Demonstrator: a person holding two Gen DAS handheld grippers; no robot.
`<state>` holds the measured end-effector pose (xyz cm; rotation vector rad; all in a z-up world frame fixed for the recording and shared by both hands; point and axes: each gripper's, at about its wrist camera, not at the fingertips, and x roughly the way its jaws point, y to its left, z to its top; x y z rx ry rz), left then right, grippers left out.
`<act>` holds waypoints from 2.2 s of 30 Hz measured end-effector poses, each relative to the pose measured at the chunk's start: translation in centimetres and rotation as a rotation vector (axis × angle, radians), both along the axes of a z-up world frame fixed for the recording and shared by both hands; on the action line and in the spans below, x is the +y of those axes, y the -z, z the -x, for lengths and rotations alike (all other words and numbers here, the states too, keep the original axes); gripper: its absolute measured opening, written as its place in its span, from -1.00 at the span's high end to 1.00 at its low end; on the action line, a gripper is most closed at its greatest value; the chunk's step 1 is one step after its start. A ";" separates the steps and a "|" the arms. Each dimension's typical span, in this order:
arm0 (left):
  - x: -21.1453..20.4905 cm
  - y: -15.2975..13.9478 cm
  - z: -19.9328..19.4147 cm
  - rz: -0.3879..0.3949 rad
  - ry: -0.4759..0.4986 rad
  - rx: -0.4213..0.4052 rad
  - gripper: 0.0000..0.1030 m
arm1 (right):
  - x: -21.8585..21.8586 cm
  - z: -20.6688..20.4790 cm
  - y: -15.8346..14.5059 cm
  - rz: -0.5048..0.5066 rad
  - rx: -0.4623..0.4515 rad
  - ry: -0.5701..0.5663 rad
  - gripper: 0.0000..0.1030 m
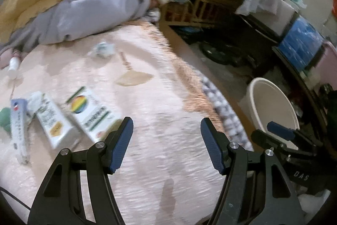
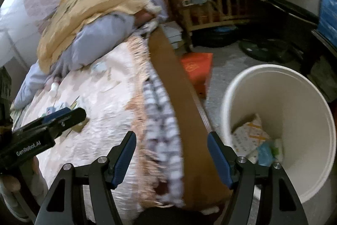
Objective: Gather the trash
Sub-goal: 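Move both tools back over the trash on the bed, then grasp the white-blue medicine box with left tool while right tool grasps tissue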
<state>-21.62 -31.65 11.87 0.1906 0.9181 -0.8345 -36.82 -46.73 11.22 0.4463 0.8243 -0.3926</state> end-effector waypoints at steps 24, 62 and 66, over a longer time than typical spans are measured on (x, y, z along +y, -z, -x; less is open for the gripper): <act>19.3 3.2 -10.0 -0.089 -0.381 0.016 -0.27 | 10.9 -11.3 1.0 0.026 0.041 -0.317 -0.31; 20.8 5.8 -15.8 -0.039 -0.359 0.151 0.11 | 6.1 -29.4 2.2 0.075 0.018 -0.349 0.53; 20.3 4.9 -14.1 -0.046 -0.345 0.138 0.11 | 7.4 -24.7 0.8 0.056 -0.009 -0.373 0.53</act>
